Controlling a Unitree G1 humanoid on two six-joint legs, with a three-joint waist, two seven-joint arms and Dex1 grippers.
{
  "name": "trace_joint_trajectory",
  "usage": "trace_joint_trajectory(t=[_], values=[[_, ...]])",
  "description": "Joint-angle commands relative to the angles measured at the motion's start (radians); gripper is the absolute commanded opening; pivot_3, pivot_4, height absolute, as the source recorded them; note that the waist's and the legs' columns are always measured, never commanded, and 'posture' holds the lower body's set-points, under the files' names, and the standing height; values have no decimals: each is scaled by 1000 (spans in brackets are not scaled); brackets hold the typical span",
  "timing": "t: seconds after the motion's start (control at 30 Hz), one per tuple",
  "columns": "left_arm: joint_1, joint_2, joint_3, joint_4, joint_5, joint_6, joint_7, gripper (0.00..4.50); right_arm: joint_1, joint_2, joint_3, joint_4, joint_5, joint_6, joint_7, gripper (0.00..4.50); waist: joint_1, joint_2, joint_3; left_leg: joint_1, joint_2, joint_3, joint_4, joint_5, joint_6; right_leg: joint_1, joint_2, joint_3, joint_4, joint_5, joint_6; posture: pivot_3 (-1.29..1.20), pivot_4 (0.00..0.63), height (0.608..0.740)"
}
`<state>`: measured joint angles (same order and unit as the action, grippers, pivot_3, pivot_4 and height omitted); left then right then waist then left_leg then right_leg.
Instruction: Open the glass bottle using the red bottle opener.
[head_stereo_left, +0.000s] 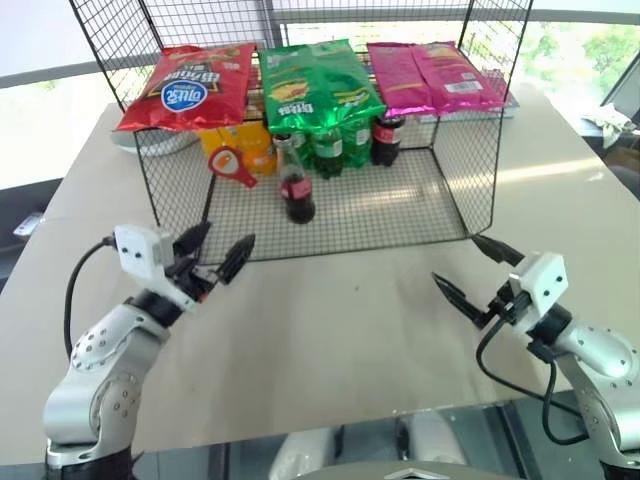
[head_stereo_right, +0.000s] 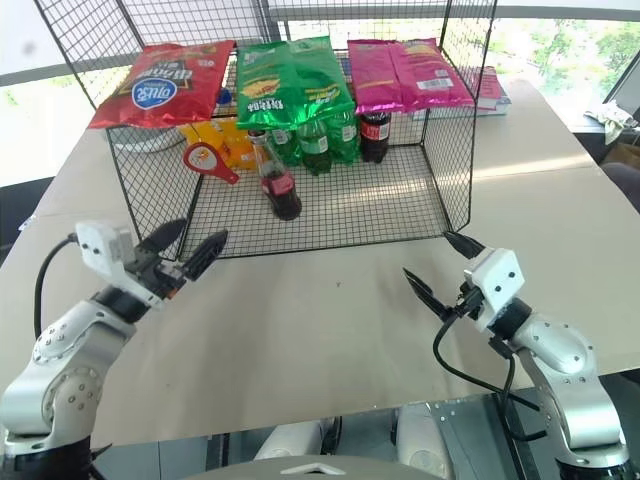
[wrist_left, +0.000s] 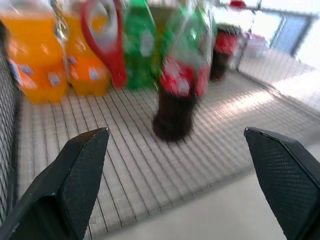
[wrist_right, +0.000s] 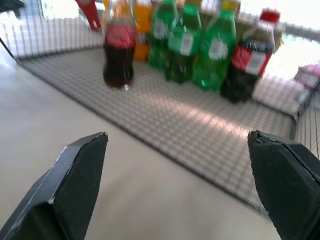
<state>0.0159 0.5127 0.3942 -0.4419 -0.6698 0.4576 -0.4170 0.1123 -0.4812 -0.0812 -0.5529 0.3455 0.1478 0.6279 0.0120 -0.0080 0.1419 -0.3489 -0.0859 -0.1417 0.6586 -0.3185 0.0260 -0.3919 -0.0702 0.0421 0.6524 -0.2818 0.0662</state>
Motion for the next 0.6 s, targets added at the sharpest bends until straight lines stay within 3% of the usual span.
trace_joint_trajectory(t=[0.03, 0.33, 0.53, 0.6], values=[[-67, 10, 55, 39, 2, -2, 49, 4478, -26, 1, 7, -76, 57, -19, 27, 4496, 0, 0, 0, 0, 0, 0, 0, 0, 0, 0, 0, 0, 0, 0, 0, 0, 150, 740], [-269, 40, 59, 193, 36, 34, 127, 4478, -103, -18, 50, -150, 129, 1, 74, 4496, 0, 0, 0, 0, -1, 0, 5, 0, 0, 0, 0, 0, 4, 0, 0, 0, 150, 740], [-362, 39, -20, 292, 117, 3, 101, 4478, -138, -19, 55, -167, 130, 14, 49, 4496, -2, -1, 0, 0, -1, 0, 7, 0, 0, 0, 0, 0, 6, 0, 0, 0, 150, 740], [-383, 36, -34, 319, 126, -10, 80, 3967, -134, -18, 54, -168, 123, 13, 43, 4500, -2, -1, 0, 0, -1, 0, 7, 0, 0, 0, 0, 0, 6, 0, 0, 0, 150, 740]])
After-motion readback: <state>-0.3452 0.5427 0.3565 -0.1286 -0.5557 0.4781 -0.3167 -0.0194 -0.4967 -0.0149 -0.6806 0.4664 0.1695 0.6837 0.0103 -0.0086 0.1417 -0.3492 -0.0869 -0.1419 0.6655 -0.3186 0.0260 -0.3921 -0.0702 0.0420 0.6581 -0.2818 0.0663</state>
